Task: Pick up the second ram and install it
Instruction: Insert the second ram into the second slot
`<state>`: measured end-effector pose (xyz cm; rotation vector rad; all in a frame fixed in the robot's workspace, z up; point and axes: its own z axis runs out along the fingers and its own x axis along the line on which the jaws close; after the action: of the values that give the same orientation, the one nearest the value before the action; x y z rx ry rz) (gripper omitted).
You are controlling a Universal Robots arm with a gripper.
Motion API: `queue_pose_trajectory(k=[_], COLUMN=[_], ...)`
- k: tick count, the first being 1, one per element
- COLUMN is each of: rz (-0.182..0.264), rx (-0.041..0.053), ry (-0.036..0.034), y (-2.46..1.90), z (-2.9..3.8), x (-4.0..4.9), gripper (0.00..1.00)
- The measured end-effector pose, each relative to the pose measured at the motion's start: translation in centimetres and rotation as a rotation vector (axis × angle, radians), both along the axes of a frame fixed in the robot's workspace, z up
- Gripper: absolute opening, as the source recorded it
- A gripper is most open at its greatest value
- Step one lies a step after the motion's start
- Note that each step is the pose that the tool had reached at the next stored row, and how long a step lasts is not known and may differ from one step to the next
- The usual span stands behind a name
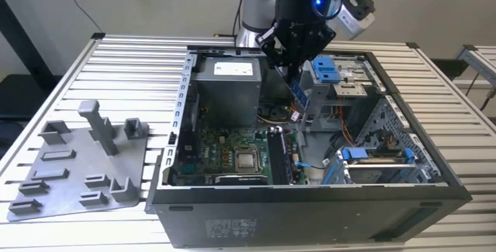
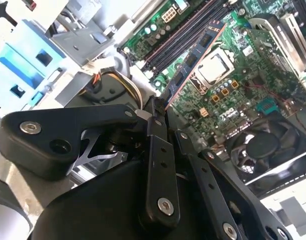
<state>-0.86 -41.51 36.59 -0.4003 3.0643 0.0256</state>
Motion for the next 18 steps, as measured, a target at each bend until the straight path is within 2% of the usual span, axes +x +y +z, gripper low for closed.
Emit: queue_pose_trajectory(k=[4,12,18], rz=[-0.022,-0.123,-0.143], rx=[0.0000,-0.0001,-0.0013], ry=[0.0007,0.0024,0.0189], y=[0.01,0.00,0.01], z=[-0.03,-0.12,-0.15], x=[0.00,0.00,0.09], gripper=[0.14,0.14,0.14])
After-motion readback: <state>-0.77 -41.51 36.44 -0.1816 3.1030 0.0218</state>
